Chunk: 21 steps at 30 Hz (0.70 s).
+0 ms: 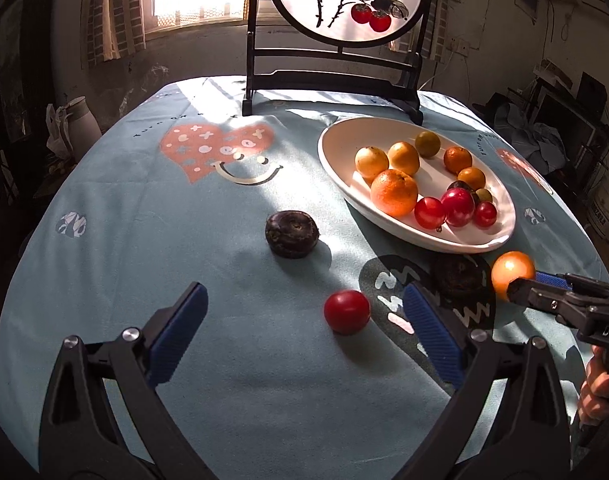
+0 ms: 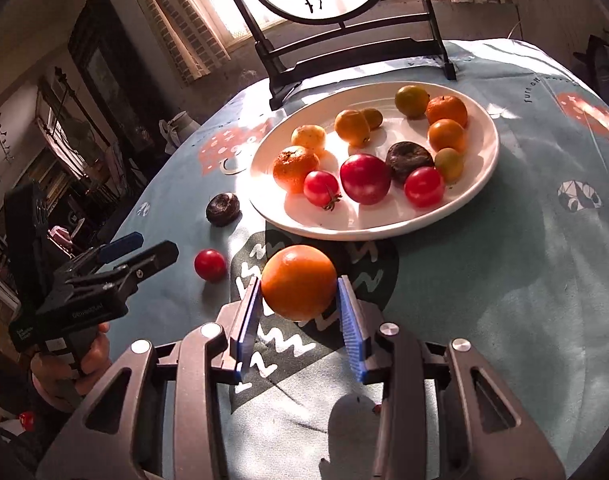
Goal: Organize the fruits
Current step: 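Grasp the last orange with the right gripper while the left gripper grasps the red tomato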
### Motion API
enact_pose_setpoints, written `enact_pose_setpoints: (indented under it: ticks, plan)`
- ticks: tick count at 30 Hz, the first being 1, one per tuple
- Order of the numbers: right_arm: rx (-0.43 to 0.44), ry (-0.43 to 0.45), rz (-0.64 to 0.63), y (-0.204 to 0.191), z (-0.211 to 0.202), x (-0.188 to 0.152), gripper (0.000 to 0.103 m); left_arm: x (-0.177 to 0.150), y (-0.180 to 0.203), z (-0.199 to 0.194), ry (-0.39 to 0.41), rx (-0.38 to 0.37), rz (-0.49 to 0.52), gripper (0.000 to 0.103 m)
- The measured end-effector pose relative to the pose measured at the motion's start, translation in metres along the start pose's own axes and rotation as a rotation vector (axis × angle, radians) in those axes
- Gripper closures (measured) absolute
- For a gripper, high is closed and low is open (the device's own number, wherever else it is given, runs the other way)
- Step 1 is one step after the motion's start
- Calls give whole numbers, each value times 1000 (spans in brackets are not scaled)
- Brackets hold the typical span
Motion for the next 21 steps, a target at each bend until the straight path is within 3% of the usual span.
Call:
enact_pose_setpoints:
  ticks: [6, 13, 21]
  plan:
    - [-18, 5, 58, 19, -3, 5, 65, -11, 24, 16, -58, -33, 112, 28]
    - [-13, 5, 55, 18, -4, 4, 65, -18, 25, 32, -114, -59, 110, 53]
    - [-11, 8, 47, 16, -6, 4, 65, -20, 22, 44, -138, -35, 115, 59]
Point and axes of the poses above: each gripper's, at about its wrist camera, not at the fingertips, and z roughly the way its jaws point, y to its right, x to its top, the point moved 7 cm from there along z, roughly the way its jaws point, and after that the axes turned 14 degrees about -x, right-handed, at the moved point
